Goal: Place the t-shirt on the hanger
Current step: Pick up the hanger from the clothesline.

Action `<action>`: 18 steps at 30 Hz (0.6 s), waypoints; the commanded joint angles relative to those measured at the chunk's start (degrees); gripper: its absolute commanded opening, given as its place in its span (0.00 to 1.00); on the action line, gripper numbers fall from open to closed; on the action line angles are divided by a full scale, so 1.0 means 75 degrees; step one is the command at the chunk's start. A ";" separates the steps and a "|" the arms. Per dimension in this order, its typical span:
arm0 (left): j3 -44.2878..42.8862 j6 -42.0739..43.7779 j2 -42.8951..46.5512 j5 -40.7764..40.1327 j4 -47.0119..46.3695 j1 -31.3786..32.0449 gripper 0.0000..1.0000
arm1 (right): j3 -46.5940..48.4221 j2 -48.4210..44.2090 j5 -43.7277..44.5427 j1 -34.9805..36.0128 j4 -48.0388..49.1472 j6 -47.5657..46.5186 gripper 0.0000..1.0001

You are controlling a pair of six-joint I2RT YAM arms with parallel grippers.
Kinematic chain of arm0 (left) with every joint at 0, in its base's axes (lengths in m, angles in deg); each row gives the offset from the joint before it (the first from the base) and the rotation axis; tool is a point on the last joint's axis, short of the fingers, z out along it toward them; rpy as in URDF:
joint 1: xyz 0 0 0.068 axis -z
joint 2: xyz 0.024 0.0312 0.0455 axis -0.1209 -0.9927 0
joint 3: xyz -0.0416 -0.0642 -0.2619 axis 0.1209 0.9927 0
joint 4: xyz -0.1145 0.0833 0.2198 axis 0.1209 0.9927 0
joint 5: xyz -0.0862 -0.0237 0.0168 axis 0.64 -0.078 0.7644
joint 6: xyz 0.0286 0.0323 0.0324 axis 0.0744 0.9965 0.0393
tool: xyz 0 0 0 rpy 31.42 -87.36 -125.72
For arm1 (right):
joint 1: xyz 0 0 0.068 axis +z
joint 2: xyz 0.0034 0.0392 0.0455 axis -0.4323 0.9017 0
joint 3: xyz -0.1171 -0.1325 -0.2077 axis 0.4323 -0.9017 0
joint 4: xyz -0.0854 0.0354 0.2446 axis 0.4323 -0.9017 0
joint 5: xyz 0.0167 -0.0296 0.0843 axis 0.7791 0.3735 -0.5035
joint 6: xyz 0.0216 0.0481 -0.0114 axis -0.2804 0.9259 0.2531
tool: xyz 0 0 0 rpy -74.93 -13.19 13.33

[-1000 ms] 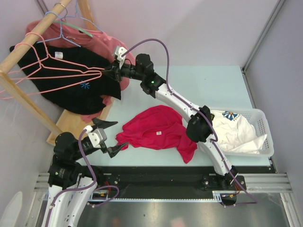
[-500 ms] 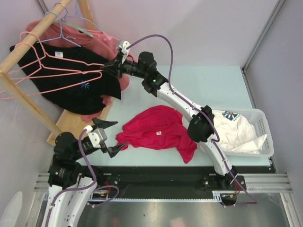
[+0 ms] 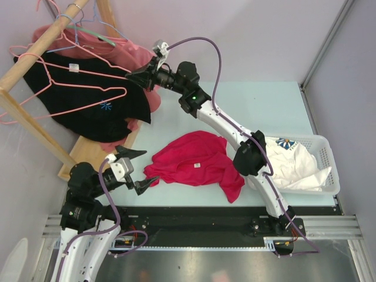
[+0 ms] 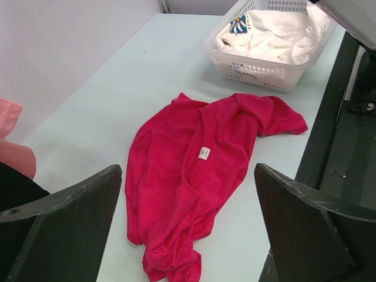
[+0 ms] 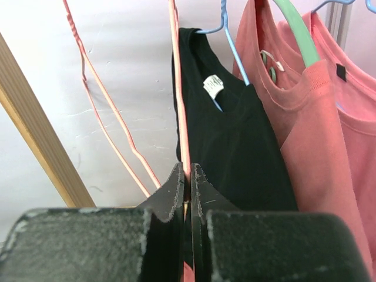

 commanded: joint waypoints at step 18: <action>-0.0195 0.0046 -0.0755 0.0594 -0.0271 -0.0045 1.00 | -0.3704 -0.3850 -0.2186 -0.1814 -0.1573 -0.1037 0.00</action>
